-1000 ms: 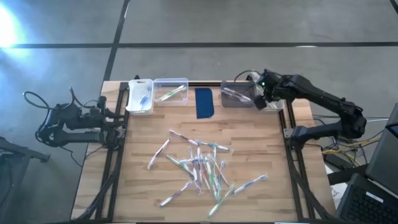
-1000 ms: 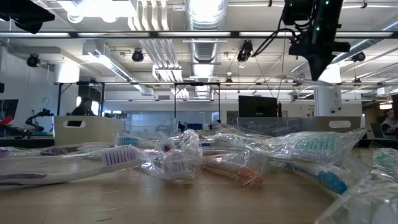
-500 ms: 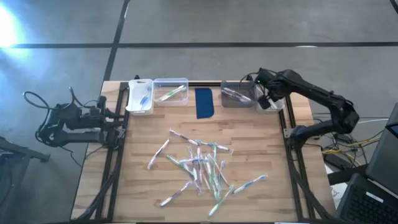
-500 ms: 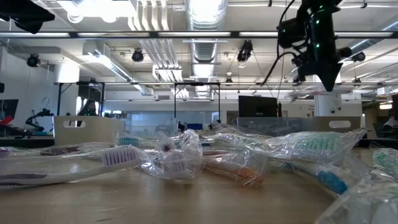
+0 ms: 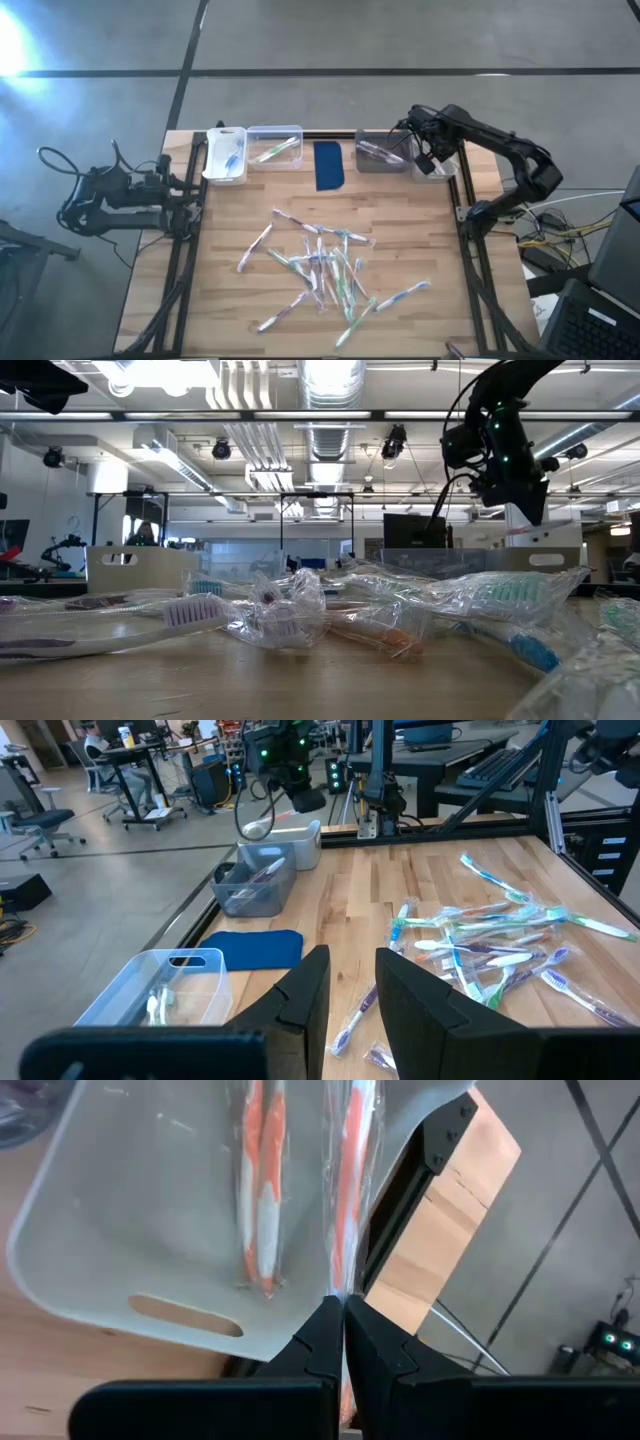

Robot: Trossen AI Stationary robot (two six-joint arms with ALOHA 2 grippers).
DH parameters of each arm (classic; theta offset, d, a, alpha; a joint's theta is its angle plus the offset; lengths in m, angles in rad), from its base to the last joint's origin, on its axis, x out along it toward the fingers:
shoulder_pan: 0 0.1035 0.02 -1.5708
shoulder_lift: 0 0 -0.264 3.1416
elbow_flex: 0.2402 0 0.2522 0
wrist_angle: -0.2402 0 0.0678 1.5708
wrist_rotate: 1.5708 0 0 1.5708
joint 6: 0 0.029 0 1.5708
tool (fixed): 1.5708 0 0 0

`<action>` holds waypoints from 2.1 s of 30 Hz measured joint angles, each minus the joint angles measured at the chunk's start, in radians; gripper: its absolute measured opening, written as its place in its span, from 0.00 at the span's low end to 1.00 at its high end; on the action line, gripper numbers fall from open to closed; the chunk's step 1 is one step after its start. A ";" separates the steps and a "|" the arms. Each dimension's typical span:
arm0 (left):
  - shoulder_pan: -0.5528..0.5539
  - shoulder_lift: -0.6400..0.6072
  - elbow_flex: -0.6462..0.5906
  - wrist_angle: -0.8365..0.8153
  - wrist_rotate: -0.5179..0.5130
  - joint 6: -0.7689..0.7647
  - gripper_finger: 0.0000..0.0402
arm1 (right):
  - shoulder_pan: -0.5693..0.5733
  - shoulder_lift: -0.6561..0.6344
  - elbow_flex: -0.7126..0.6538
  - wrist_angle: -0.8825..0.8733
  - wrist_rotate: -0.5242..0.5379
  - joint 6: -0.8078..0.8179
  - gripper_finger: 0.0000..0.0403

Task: Pick & Place Toothbrushes
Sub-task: Put the orange toothbrush into the gray bin

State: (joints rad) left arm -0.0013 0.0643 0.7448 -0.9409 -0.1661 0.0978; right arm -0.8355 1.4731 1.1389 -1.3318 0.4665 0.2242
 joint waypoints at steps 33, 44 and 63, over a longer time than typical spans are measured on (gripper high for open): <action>0.000 0.000 0.000 0.000 0.000 0.000 0.22 | -0.013 0.212 -0.002 0.045 -0.022 0.046 0.02; 0.000 0.000 0.000 0.000 0.000 0.000 0.22 | -0.056 0.233 -0.003 0.059 -0.021 0.035 0.02; 0.000 0.000 0.000 0.000 0.000 0.000 0.22 | -0.055 0.214 -0.003 0.071 -0.031 -0.025 0.18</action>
State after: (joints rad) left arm -0.0013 0.0643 0.7452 -0.9409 -0.1661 0.0978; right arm -0.8909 1.6870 1.1355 -1.2609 0.4355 0.1988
